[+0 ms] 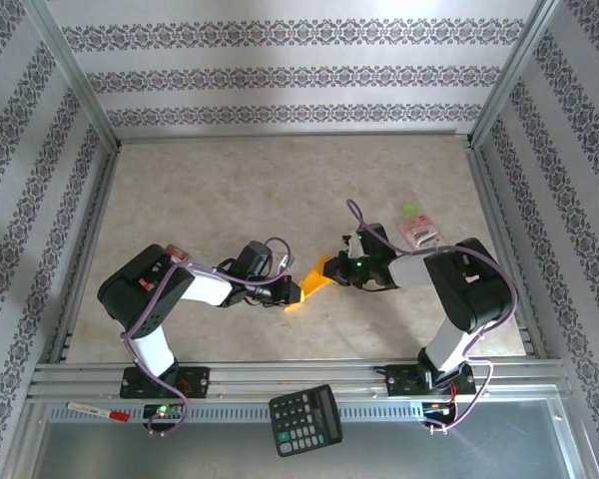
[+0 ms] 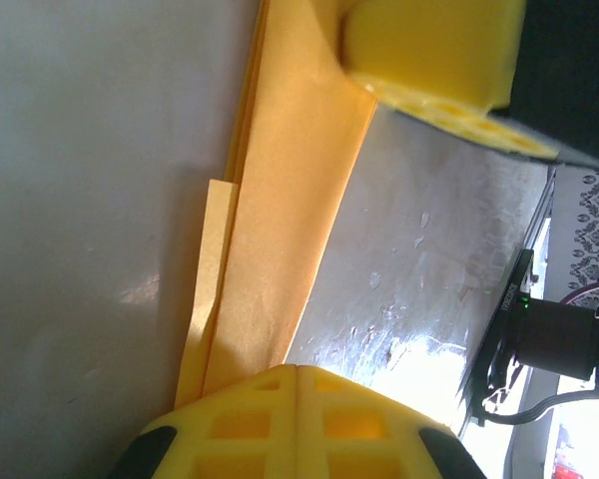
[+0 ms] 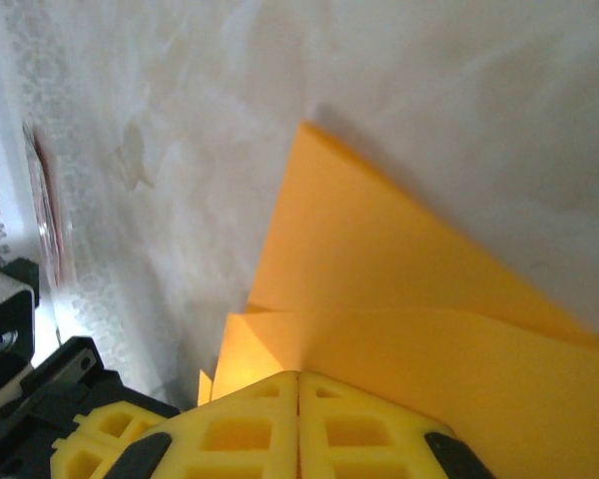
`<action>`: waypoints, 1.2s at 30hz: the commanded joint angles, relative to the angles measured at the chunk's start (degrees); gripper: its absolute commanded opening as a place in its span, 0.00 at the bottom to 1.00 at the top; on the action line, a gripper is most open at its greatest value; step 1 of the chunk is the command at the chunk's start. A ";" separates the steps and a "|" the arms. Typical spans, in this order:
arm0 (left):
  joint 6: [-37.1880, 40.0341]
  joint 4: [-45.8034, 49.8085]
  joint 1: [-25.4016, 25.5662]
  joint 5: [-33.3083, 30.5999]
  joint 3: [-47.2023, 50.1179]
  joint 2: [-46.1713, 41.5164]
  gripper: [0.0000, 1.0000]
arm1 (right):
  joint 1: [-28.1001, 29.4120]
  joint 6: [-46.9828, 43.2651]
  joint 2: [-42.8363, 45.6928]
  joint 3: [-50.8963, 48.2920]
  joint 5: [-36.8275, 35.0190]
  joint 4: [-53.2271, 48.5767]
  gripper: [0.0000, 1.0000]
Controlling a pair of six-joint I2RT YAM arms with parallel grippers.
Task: Fold a paper plane with a square sheet of paper (pick it up from the middle)
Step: Fold the wing for the fifth time at the center of the table.
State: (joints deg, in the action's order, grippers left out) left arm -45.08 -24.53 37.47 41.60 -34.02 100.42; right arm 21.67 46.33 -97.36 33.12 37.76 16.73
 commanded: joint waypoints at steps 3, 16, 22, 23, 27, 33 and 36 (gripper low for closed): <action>2.10 11.35 -0.30 -3.79 2.90 2.61 0.00 | -6.54 -0.68 -1.43 -0.82 -12.09 -7.27 0.07; 2.46 12.80 -0.31 -3.96 2.56 1.89 0.00 | -12.71 3.00 -3.18 -0.03 -15.67 -7.66 0.07; 2.42 13.28 -0.30 -3.86 2.19 1.31 0.00 | -14.07 8.64 -3.20 -1.64 -16.12 -2.93 0.08; 2.26 13.20 -0.25 -3.69 2.04 1.07 0.00 | -14.39 9.51 -2.67 -1.79 -16.13 -2.42 0.07; 1.78 13.71 0.09 -3.02 0.49 -0.34 0.00 | -15.30 11.87 2.76 -2.69 -16.40 -1.62 0.08; -1.38 12.34 1.03 -0.96 -3.27 -5.87 0.13 | -12.95 7.44 15.63 -3.54 -17.29 -7.57 0.13; -2.21 12.46 0.41 -1.77 -3.60 -11.18 0.26 | -7.18 4.61 22.34 -4.33 -22.14 -14.25 0.19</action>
State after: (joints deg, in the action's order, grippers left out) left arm -45.98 -14.41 37.89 40.69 -35.81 94.45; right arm 10.41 54.63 -79.64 30.15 21.78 9.76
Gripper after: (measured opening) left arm 0.233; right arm 0.181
